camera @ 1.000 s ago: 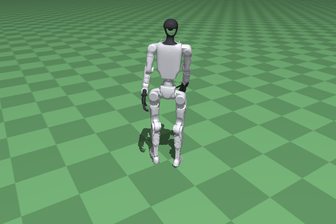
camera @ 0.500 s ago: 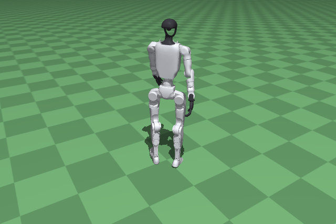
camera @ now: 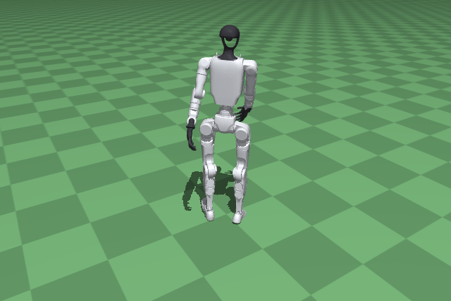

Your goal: In place motions

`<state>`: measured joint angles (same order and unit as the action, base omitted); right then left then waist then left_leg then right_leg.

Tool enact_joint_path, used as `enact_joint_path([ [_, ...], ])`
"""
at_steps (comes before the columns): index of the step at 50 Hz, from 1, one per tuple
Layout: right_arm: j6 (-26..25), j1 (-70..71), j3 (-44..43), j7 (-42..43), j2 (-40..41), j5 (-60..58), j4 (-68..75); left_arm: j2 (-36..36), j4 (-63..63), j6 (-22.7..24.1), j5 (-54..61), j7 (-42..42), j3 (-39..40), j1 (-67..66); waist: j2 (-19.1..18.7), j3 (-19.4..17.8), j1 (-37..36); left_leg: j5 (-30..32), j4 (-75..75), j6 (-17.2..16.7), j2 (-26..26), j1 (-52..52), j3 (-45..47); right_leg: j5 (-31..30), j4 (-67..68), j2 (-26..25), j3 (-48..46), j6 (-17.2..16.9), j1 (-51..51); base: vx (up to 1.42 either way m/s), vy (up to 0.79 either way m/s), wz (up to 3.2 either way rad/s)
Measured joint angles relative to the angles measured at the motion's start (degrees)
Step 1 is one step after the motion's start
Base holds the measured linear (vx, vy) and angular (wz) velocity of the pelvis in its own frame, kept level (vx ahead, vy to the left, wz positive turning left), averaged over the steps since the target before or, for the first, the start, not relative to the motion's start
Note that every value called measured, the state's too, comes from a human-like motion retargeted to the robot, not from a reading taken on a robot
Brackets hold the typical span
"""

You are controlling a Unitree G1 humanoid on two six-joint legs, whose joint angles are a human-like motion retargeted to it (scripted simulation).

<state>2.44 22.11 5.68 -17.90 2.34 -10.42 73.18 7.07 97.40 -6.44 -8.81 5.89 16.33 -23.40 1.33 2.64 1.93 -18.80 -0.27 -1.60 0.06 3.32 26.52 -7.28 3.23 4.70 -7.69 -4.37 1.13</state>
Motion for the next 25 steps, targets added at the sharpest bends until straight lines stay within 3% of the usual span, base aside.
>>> enact_joint_path([
  [9, 2.9, 0.1, 3.1, 1.8, -1.0, -4.9, -3.0, 0.0, 0.0, 2.3, 3.2, 0.2, 1.9, 3.5, 1.0, -0.1, -0.1, 0.2, 0.0, 0.0, 0.1, -0.1, -0.1, -0.1, 0.0, 0.1, -0.2, -0.1, -0.1, 0.00, 0.00, 0.00],
  [18, 1.0, -14.9, -3.0, 3.2, -5.2, -9.7, 10.0, -0.4, -1.7, 2.8, 6.7, 2.7, -7.8, 26.5, 1.7, 1.0, -0.2, 0.3, 0.2, 0.3, -0.1, -0.3, -1.0, 0.3, -0.3, 0.3, -2.0, -0.1, -1.2, 0.02, 0.00, 0.03],
  [25, -2.6, -27.8, -8.3, 5.1, -12.6, -14.6, 21.9, -1.1, -12.7, 4.2, 5.9, 7.5, -11.9, 42.1, 1.6, 1.7, 0.9, 0.3, 0.6, 0.5, -0.3, -0.9, -1.3, 0.6, -0.6, 0.7, -3.2, 0.0, -1.8, 0.00, 0.00, 0.00],
])
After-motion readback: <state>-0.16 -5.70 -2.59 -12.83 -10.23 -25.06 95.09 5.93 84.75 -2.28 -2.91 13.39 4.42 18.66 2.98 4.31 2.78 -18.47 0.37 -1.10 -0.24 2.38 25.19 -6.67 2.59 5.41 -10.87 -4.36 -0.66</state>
